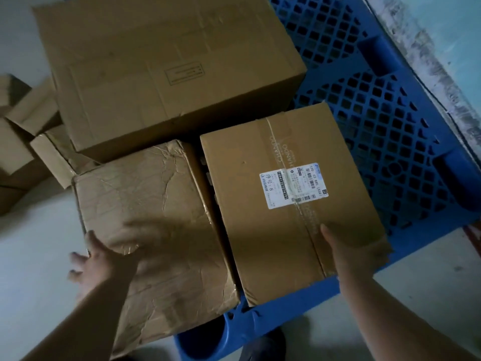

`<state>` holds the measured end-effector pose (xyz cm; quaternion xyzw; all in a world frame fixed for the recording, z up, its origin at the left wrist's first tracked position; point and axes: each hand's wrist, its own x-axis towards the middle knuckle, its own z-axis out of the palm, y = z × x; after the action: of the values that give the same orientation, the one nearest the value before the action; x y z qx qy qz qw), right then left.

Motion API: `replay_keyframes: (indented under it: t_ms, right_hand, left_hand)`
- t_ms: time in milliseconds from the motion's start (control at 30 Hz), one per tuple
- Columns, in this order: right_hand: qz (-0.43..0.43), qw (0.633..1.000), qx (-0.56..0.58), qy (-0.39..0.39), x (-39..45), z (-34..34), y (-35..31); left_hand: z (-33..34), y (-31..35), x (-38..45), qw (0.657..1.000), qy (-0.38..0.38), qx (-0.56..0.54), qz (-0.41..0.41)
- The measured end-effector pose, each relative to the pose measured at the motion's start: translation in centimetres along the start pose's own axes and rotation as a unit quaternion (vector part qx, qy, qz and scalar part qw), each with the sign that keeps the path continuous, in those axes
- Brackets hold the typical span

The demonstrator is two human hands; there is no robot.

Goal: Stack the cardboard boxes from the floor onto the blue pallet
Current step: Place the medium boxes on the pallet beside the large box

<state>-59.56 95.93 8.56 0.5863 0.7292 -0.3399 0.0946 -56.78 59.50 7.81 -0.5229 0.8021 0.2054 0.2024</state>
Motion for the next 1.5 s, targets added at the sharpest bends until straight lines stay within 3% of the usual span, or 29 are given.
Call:
replay_keyframes:
  t_ms: [67, 100, 267, 400, 500, 600, 667, 733, 867, 967, 1067, 1167, 1367, 1500]
  right_hand:
    - [0.042, 0.997, 0.031, -0.056, 0.2, 0.8, 0.6]
    - [0.053, 0.996, 0.034, -0.067, -0.3, 1.2, 0.7]
    - [0.053, 0.996, -0.001, -0.073, -0.9, 3.1, -0.5]
    - [0.002, 0.975, -0.051, -0.217, -0.7, 4.2, -3.1]
    - [-0.005, 0.992, -0.062, -0.111, -1.2, 4.3, -3.9]
    - [-0.035, 0.988, -0.096, -0.120, -3.8, 5.1, -3.9]
    - [-0.111, 0.963, -0.218, -0.112, -6.7, 6.1, -3.6]
    - [-0.232, 0.915, -0.302, -0.133, -10.3, 7.2, -3.6]
    - [-0.458, 0.787, -0.328, -0.251, -18.5, 9.1, -4.9]
    - [-0.511, 0.719, -0.320, -0.345, -24.3, 9.9, -6.7]
    - [-0.574, 0.659, -0.347, -0.341, -29.7, 10.4, -8.7]
    - [-0.613, 0.636, -0.348, -0.314, -35.1, 11.4, -9.9]
    - [-0.624, 0.655, -0.331, -0.268, -44.9, 14.8, -8.8]
    - [-0.618, 0.647, -0.354, -0.273, -50.1, 17.9, -7.3]
  left_hand:
    - [0.1, -2.4, 1.3, 0.993, -0.055, -0.086, -0.051]
    - [0.4, -3.1, 1.4, 0.992, -0.075, -0.099, -0.034]
    - [0.8, -3.2, 0.7, 0.990, -0.131, -0.039, 0.036]
    - [1.2, -2.9, 0.9, 0.986, -0.129, -0.072, 0.081]
    - [0.9, -2.7, 0.4, 0.982, -0.139, -0.100, 0.084]
    - [0.0, -1.9, -0.4, 0.981, -0.139, -0.082, 0.109]
    - [-1.4, -1.1, -1.1, 0.978, -0.119, -0.042, 0.167]
    - [-3.3, -0.4, -1.5, 0.972, -0.100, -0.041, 0.207]
    - [-8.8, -0.8, -1.0, 0.965, -0.060, -0.057, 0.251]
    - [-13.4, -3.2, 0.2, 0.968, -0.031, -0.074, 0.239]
    - [-17.9, -7.2, 2.1, 0.972, -0.015, -0.093, 0.216]
    - [-21.9, -12.0, 4.3, 0.976, -0.010, -0.104, 0.190]
    - [-28.1, -22.0, 9.1, 0.985, -0.008, -0.087, 0.149]
    - [-31.2, -26.5, 12.4, 0.986, -0.006, -0.075, 0.151]
